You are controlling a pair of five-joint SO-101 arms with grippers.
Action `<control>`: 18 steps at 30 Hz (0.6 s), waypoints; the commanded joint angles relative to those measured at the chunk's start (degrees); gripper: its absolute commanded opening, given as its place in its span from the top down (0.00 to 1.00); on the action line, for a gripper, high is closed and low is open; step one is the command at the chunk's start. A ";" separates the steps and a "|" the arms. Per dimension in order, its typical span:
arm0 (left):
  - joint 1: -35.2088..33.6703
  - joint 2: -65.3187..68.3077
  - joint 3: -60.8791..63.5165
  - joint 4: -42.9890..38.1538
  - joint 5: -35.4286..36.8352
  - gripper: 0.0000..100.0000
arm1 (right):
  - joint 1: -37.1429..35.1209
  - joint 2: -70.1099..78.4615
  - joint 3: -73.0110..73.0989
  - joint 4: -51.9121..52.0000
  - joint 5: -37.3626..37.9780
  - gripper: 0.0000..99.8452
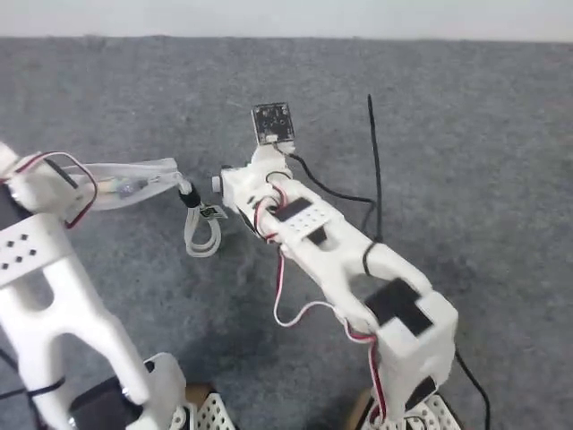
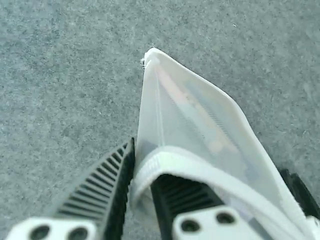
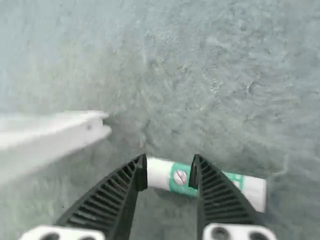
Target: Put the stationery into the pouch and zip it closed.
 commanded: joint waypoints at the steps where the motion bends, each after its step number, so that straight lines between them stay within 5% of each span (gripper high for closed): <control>1: -0.26 -2.64 -2.33 -2.02 0.70 0.99 | 0.66 2.95 -8.09 -0.31 -4.13 0.86; 10: -0.26 -2.64 -2.42 -2.02 0.70 0.99 | 0.66 11.03 -12.92 1.36 0.26 0.86; 18: -0.26 -2.64 -2.42 -2.02 0.70 0.99 | 1.36 10.86 -15.56 18.51 3.43 0.86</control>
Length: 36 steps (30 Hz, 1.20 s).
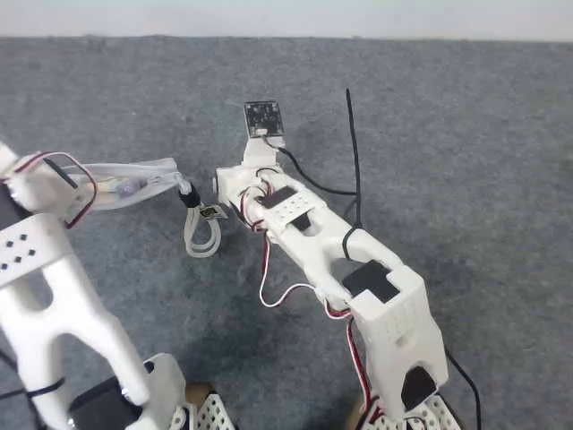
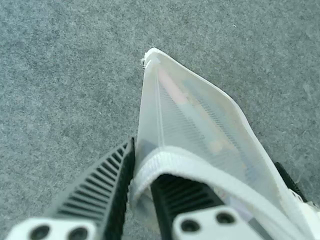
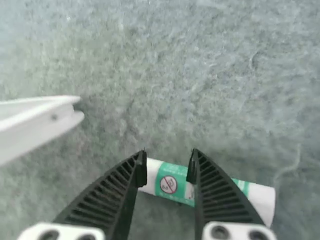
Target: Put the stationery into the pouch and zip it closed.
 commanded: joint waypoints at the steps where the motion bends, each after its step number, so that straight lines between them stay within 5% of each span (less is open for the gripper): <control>1: -0.26 -2.64 -2.42 -2.02 0.70 0.99 | 1.19 -1.10 -3.16 9.80 1.32 0.86; 14: -0.35 -2.64 -2.33 -2.02 0.70 0.99 | 1.71 -4.70 -19.96 54.37 1.67 0.86; 19: -0.35 -2.64 -2.33 -2.11 0.70 0.99 | 1.45 -6.55 -21.27 62.64 13.80 0.86; 25: -0.53 -2.64 -2.15 -3.16 0.70 0.99 | 1.36 -9.71 -21.19 65.89 28.75 0.86; 36: -0.53 -2.64 -2.07 -3.16 0.70 0.99 | 1.45 -8.75 -20.84 60.44 29.10 0.86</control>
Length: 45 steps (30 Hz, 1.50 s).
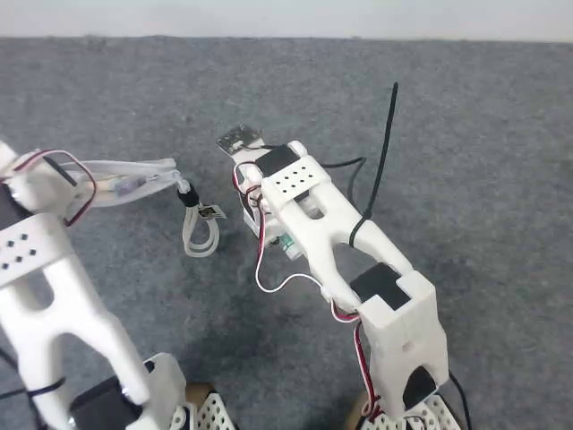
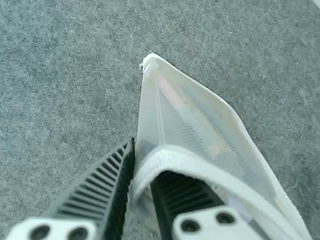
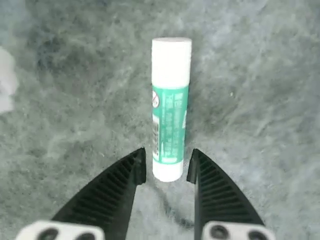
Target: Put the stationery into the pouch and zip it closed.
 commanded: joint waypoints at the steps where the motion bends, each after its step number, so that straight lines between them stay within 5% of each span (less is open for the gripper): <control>1: -0.53 -2.64 -2.07 -1.76 0.70 0.99 | 0.66 -3.30 -3.43 -3.65 1.41 0.86; 15: -0.53 -2.64 -2.07 -1.58 0.70 0.99 | 0.22 8.40 -3.69 -10.42 1.49 0.87; 19: -0.53 -2.64 -2.07 -1.49 0.70 0.99 | 0.31 8.40 -3.69 -8.48 1.32 0.99; 23: -0.53 -2.64 -2.07 -1.49 0.70 0.99 | 0.66 7.96 -3.78 -5.85 1.32 0.99; 45: 0.53 -2.73 -1.19 -1.32 0.88 0.99 | 0.92 -20.35 -3.52 14.73 1.41 0.99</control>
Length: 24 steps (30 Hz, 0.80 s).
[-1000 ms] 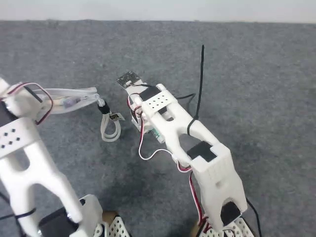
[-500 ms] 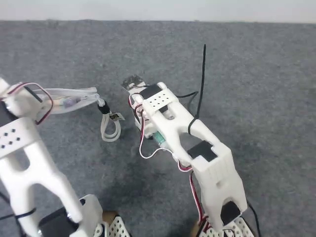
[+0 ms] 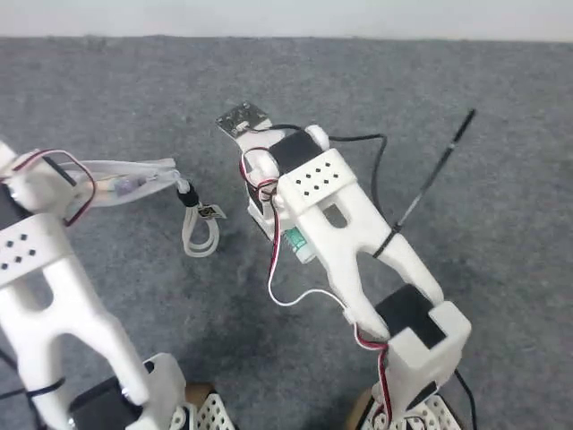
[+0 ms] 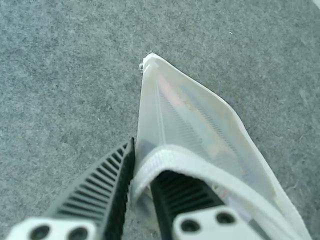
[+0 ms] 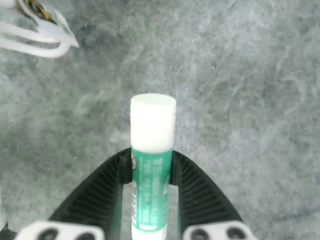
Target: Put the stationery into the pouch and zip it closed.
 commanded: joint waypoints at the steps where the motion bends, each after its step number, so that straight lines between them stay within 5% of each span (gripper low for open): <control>1: 1.32 -2.73 -1.19 -0.88 0.88 0.99 | 0.57 -5.67 -2.11 2.15 0.09 0.99; 11: 9.23 -3.25 -1.45 2.37 0.79 0.99 | 1.54 -10.33 -2.11 5.49 -0.26 0.99; 15: 13.19 -8.18 -0.57 3.60 0.53 0.99 | 3.82 -12.18 -2.11 4.79 -7.56 0.99; 24: 19.25 -20.66 9.80 -2.90 -2.73 0.99 | 4.97 -16.13 -1.93 5.32 -10.02 0.99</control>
